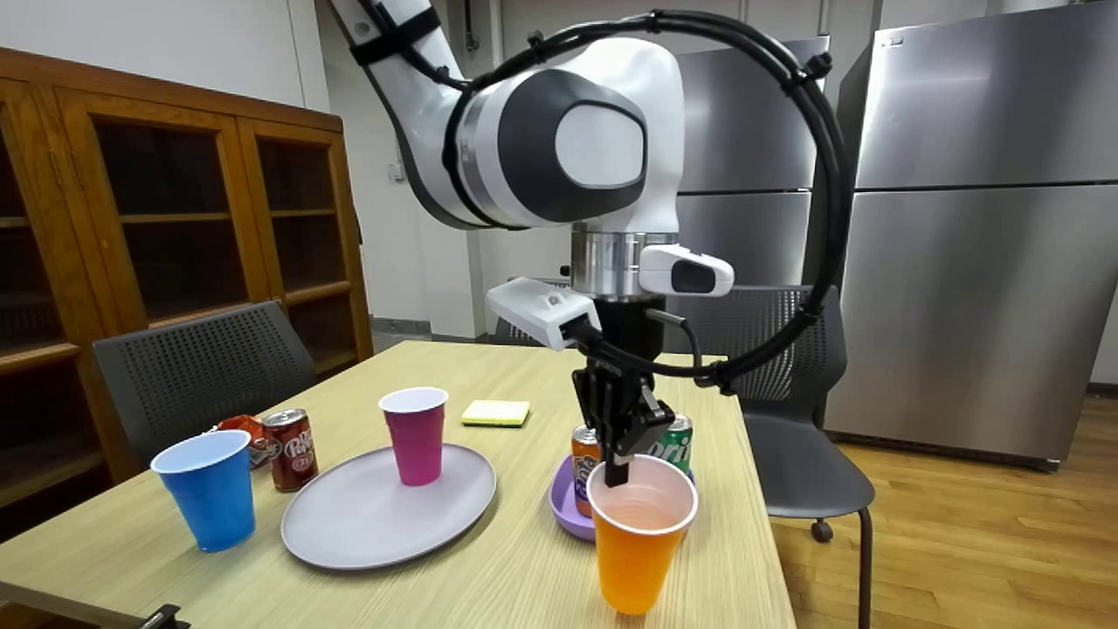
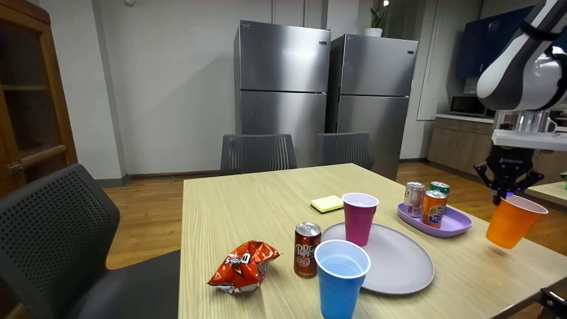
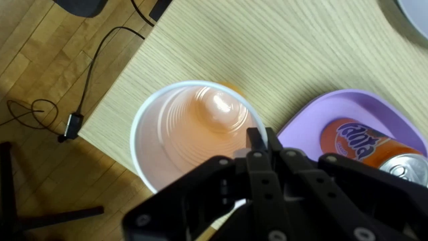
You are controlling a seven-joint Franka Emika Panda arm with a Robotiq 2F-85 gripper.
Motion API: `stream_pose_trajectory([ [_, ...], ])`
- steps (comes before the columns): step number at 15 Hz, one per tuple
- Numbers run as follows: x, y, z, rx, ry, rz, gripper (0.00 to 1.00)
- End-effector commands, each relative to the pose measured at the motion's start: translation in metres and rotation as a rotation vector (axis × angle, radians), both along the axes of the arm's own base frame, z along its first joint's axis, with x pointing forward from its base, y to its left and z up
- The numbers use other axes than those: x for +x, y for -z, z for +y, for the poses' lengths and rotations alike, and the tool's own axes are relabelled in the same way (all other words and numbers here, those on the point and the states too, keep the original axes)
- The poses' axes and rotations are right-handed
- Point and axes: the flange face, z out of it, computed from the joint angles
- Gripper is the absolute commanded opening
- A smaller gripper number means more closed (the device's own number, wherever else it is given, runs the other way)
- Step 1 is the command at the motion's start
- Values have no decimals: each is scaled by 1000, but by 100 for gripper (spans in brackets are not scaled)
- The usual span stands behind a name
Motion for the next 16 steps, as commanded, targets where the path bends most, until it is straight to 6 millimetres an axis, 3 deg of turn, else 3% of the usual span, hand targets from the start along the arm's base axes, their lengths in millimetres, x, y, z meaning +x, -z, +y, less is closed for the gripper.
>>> stream_pose_trajectory([
  [1, -9, -18, 34, -5, -87, -38, 1],
  [7, -2, -33, 83, -3, -223, -61, 1],
  [16, 29, -42, 154, -2, -443, -81, 1],
])
